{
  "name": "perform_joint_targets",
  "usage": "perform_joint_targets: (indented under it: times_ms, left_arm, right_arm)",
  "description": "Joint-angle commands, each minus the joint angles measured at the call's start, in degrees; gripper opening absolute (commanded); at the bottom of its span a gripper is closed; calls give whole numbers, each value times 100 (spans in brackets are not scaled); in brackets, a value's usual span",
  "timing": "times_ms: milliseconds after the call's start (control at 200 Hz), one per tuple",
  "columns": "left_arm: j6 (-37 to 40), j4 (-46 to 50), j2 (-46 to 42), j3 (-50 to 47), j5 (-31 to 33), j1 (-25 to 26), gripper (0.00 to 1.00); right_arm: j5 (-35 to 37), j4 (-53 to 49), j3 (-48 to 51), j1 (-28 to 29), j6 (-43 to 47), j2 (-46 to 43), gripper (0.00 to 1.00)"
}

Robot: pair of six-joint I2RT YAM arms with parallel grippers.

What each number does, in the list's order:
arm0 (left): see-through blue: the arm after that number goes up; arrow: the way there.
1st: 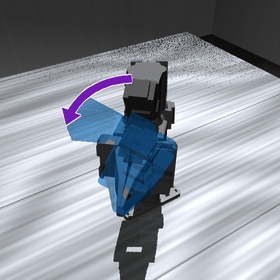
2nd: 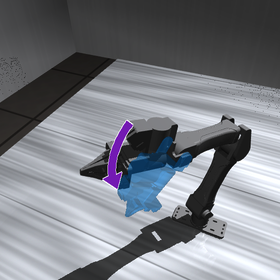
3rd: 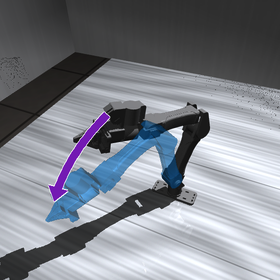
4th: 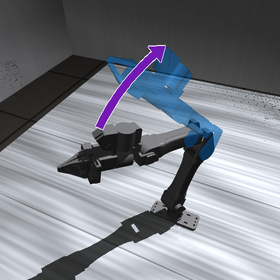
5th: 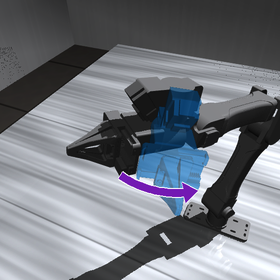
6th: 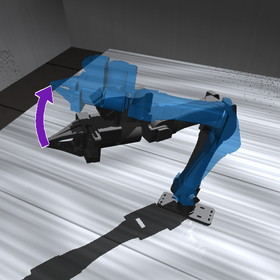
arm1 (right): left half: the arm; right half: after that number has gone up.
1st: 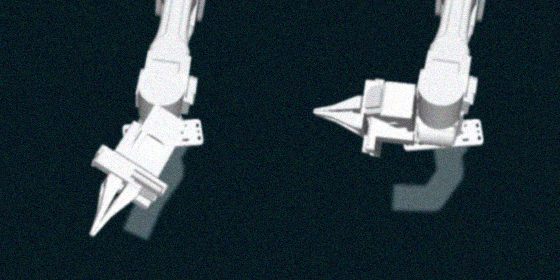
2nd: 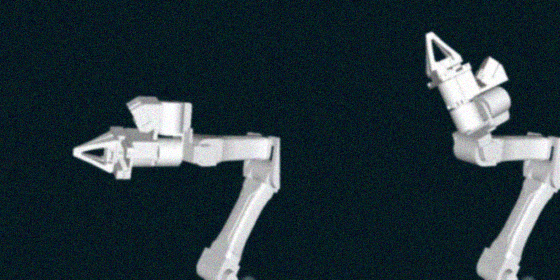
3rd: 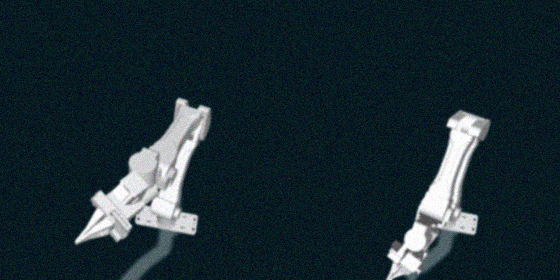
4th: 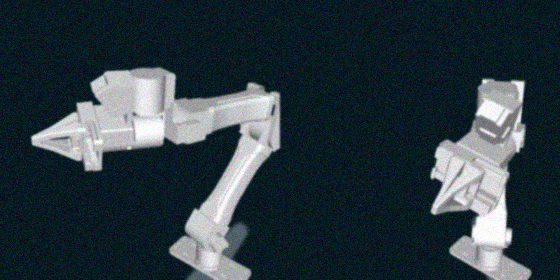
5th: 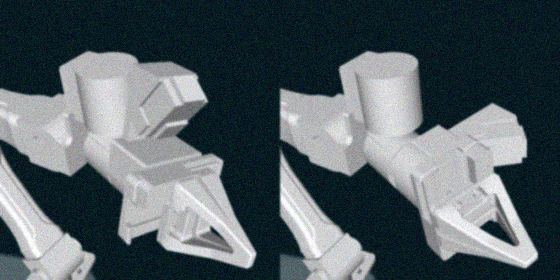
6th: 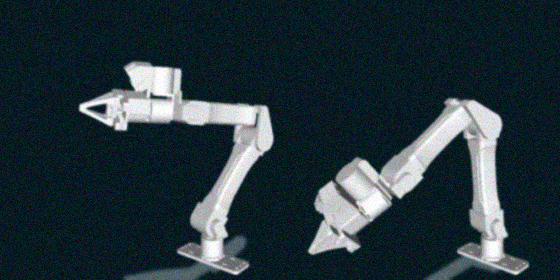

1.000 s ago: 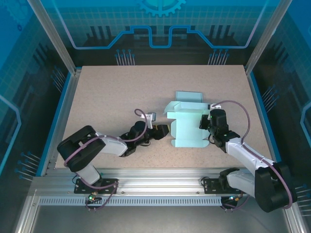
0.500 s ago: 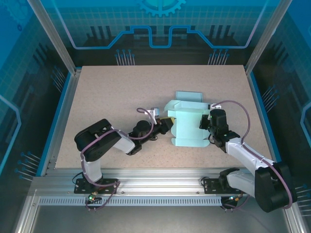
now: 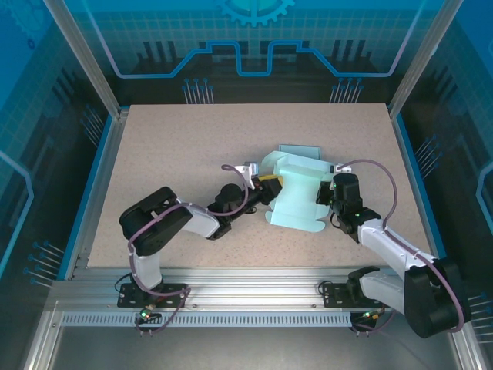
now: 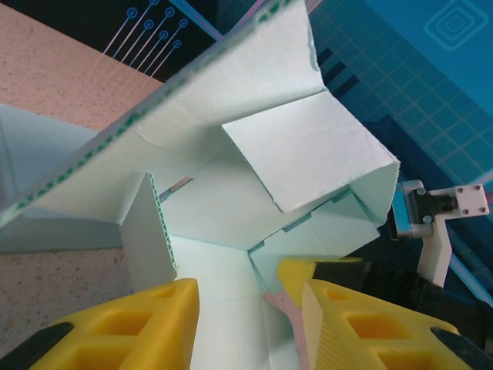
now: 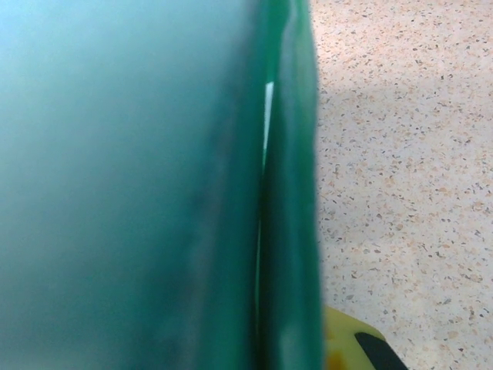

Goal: Fold the paper box

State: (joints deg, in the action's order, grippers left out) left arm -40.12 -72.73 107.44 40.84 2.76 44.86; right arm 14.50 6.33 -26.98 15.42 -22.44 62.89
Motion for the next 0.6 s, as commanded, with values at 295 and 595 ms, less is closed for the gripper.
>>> perform_joint_targets:
  times_ms: [295, 595]
  left_arm:
    - [287, 181, 613, 789, -230, 36, 49]
    - [724, 73, 354, 298, 37, 28, 68]
  right_arm:
    - [-163, 79, 44, 21, 7, -80, 0]
    - [-140, 79, 35, 20, -6, -53, 0]
